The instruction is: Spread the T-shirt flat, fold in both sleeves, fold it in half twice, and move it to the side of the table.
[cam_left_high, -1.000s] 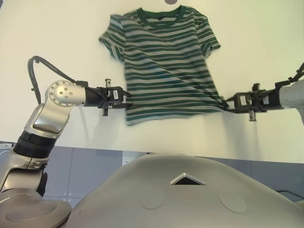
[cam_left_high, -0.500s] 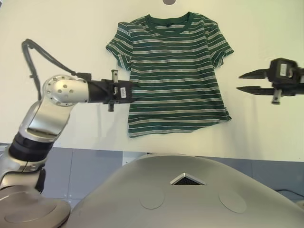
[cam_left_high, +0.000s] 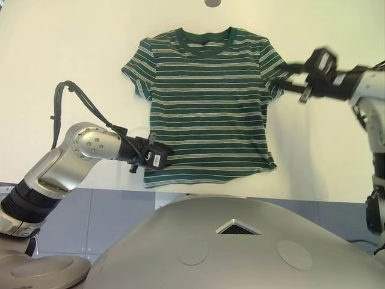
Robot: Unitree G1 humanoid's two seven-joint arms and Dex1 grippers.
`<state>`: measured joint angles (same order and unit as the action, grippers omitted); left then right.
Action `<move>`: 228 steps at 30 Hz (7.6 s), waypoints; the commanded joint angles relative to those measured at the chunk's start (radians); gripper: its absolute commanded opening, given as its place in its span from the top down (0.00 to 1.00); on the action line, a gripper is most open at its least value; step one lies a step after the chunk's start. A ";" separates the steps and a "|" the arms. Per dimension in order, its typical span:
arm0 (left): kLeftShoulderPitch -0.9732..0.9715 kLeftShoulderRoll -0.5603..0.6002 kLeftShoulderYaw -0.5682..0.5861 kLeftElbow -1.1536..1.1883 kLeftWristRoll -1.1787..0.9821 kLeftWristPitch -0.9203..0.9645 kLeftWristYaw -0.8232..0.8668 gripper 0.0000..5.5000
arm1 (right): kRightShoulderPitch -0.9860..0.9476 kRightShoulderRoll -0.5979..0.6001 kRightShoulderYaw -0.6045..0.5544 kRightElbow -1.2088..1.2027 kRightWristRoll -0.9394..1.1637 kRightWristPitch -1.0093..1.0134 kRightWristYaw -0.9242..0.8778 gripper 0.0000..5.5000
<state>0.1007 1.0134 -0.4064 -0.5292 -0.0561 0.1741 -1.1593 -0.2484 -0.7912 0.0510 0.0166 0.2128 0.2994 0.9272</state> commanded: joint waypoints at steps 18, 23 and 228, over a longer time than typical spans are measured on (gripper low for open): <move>-0.275 -0.559 0.602 0.758 -0.371 0.519 0.662 0.70 | 0.061 0.342 -0.235 0.148 0.082 0.136 -0.474 0.73; -0.287 -0.577 0.593 0.782 -0.380 0.484 0.649 0.80 | 0.077 0.352 -0.226 0.130 0.083 0.142 -0.483 0.73; -0.626 -0.591 0.351 1.061 -0.236 -0.058 0.335 0.53 | -0.408 0.461 0.087 0.697 -0.088 -0.382 -0.110 0.61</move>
<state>-0.6310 0.4334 0.0414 0.7610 -0.3474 0.1601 -0.7615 -0.7467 -0.3329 0.0704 0.8853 0.1529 -0.1226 0.7555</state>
